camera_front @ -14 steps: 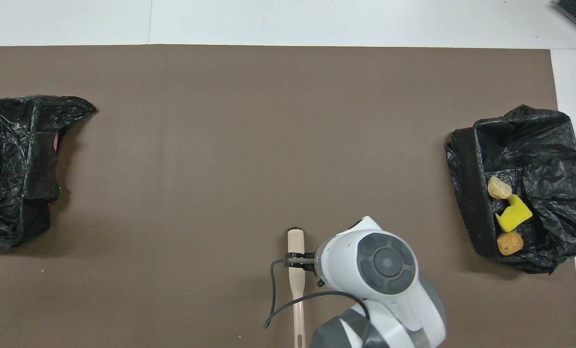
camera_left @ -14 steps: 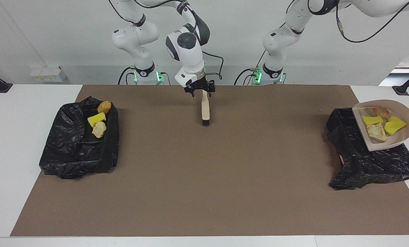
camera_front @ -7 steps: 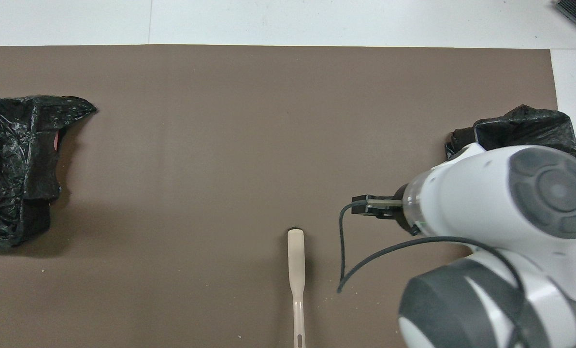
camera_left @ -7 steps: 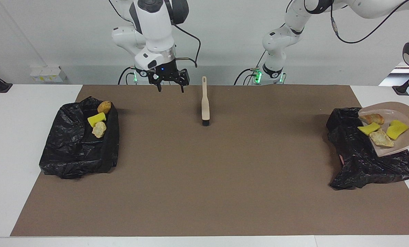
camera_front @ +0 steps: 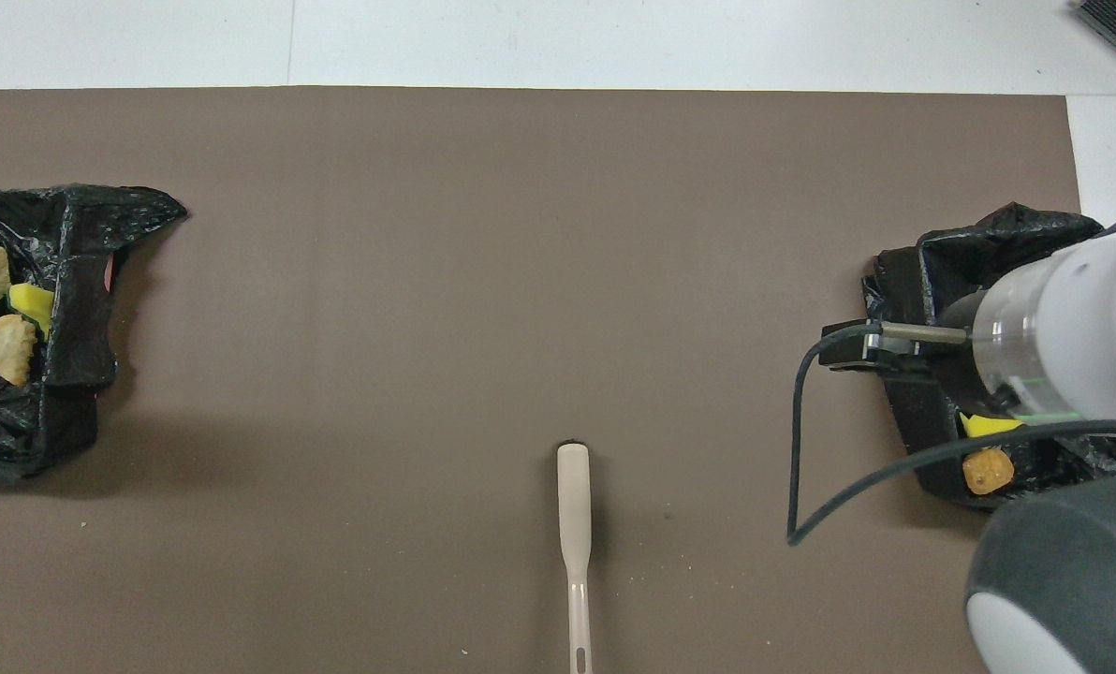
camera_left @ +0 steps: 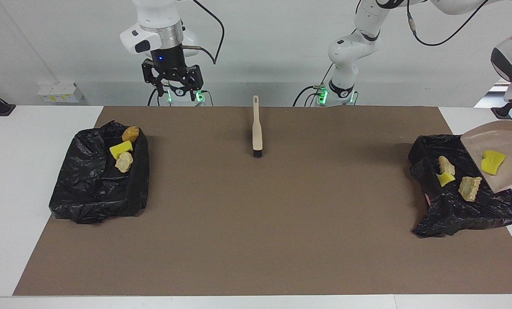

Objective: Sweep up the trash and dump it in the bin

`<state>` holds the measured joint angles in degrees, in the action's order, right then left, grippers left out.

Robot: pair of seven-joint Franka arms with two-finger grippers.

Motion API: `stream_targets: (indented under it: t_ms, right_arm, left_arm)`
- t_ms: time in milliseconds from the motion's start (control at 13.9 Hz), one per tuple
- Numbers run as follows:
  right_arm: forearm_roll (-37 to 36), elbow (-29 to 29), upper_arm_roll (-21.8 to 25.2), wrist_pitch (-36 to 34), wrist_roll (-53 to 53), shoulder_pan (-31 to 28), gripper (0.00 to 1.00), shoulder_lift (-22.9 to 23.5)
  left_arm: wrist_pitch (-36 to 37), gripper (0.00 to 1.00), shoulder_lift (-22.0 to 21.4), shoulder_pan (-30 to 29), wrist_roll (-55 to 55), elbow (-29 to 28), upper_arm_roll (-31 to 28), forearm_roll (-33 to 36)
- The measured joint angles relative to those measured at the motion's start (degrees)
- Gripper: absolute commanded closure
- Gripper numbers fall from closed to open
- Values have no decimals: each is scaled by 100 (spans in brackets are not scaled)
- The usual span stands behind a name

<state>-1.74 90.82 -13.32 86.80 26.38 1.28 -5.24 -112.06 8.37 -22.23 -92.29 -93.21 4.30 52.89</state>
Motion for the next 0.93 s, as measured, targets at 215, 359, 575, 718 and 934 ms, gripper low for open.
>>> stream_targets:
  t_ms: [215,359,575,718,934]
  right_arm:
    - [-12,-700,14,-484,0,-169,0,449]
    - [-19,-946,49,-581,0,-176,0,656]
    - [-18,-985,55,-587,0,-222,0,709]
    - [-18,-932,55,-612,0,-311,0,695]
    - [-18,-756,56,-530,0,-456,0,625]
  left_arm:
    - [195,100,-119,78,508,-121,-2,171]
    - [472,100,-174,166,783,-153,-2,243]
    - [973,100,-228,429,1061,-164,4,350]
    - [1258,100,-251,610,1123,-164,4,470]
    - [1822,100,-344,995,1362,-165,24,548]
